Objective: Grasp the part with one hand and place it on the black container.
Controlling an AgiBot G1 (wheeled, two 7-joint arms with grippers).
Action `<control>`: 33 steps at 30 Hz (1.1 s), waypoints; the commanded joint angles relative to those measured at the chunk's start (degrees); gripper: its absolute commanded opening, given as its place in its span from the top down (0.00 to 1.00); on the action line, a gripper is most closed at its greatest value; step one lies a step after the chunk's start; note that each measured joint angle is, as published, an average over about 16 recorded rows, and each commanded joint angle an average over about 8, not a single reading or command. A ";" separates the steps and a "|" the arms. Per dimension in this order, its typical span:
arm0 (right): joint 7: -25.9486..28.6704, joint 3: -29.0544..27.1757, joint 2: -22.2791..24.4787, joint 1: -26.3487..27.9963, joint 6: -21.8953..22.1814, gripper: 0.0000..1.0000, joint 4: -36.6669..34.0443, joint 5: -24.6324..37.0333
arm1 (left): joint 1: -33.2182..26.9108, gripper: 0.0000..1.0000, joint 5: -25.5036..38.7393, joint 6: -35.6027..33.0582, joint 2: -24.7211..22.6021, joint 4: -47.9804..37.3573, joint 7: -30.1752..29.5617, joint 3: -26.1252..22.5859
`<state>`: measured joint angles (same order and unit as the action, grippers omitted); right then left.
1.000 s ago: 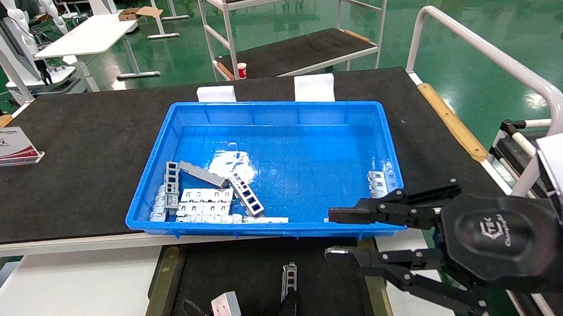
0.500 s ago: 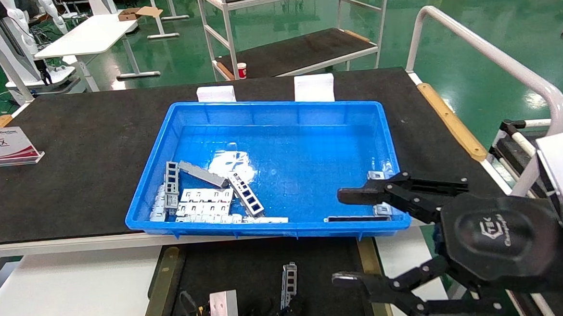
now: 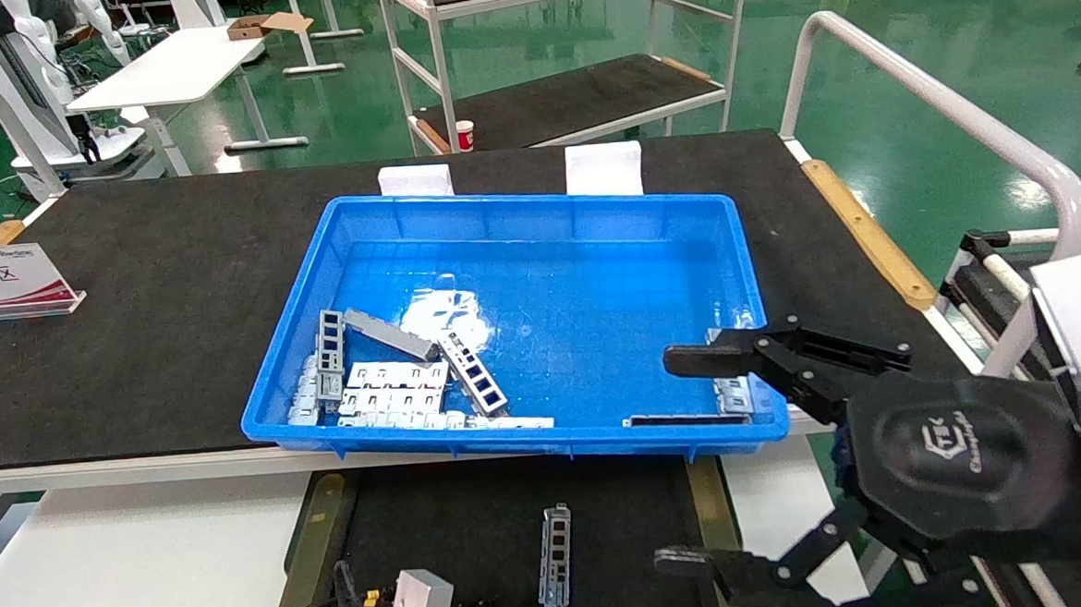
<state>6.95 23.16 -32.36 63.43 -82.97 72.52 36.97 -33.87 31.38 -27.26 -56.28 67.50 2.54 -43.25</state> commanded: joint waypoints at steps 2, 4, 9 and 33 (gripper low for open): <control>0.00 0.00 0.00 0.00 0.00 0.00 0.00 0.00 | -0.79 0.00 0.67 -4.31 2.21 0.29 0.47 -0.51; 0.00 0.00 0.00 0.00 0.00 0.00 0.00 0.00 | -1.24 0.00 0.87 -6.93 3.60 0.99 0.64 -0.63; 0.00 0.00 0.00 0.00 0.00 0.00 0.00 0.00 | -2.13 0.00 0.86 -11.40 7.06 3.67 0.41 -0.48; 0.00 0.01 0.00 0.00 0.00 0.00 0.00 -0.01 | -13.78 0.00 -0.81 -25.85 17.02 9.92 -4.59 2.64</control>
<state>6.95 23.17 -32.36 63.43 -82.97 72.52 36.96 -47.63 30.75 -52.94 -39.33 77.42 -2.16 -40.74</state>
